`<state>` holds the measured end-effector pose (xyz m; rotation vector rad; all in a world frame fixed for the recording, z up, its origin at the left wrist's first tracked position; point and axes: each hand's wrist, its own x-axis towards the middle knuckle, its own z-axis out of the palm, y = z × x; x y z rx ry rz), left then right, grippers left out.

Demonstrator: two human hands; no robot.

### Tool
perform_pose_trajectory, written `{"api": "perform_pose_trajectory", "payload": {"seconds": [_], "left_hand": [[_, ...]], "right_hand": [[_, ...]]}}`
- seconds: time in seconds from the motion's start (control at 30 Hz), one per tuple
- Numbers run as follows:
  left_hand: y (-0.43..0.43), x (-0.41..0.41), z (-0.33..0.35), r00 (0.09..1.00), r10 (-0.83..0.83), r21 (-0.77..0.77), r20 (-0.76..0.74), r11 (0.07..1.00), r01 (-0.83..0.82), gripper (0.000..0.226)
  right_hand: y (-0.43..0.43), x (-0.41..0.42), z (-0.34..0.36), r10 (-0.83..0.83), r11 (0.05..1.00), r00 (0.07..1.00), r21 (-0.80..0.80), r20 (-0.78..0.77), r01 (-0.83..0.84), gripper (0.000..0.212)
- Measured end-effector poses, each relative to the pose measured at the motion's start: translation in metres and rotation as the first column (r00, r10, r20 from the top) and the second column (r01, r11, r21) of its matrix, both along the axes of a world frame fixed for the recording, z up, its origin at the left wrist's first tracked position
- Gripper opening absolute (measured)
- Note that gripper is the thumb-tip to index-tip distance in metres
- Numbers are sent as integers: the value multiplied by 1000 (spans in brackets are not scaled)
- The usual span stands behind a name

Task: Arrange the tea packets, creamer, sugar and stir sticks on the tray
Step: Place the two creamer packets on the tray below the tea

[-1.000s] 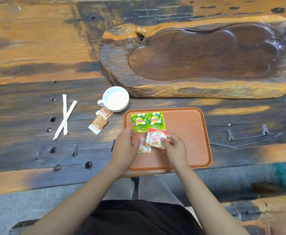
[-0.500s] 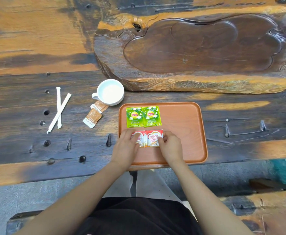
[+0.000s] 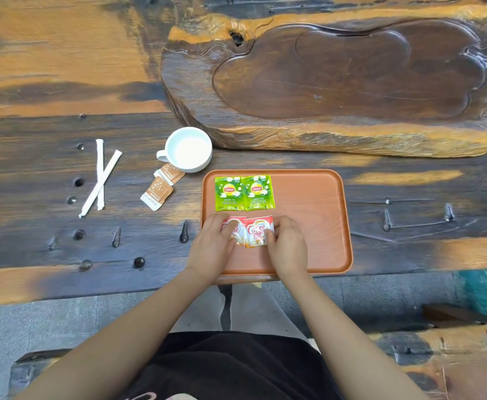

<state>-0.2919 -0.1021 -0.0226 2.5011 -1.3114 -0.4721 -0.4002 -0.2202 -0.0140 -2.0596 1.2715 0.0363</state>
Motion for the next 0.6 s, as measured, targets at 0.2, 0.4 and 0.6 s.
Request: {"api": "perform_pose_trajectory", "payload": {"seconds": [0.2,0.4,0.6], "left_hand": [[1,0,0,1000,-21,33,6,999,21,32],[0,-2,-1,1000,-9,2,0,1000,9,31],[0,-1,-1,1000,-10,5,-1,1000,10,29]], "right_hand": [[13,1,4,77,985,996,-156,39,-70,24],[20,-1,0,263,947,965,-198,18,-254,31],[19,4,1,243,956,970,-178,24,-235,29]]}}
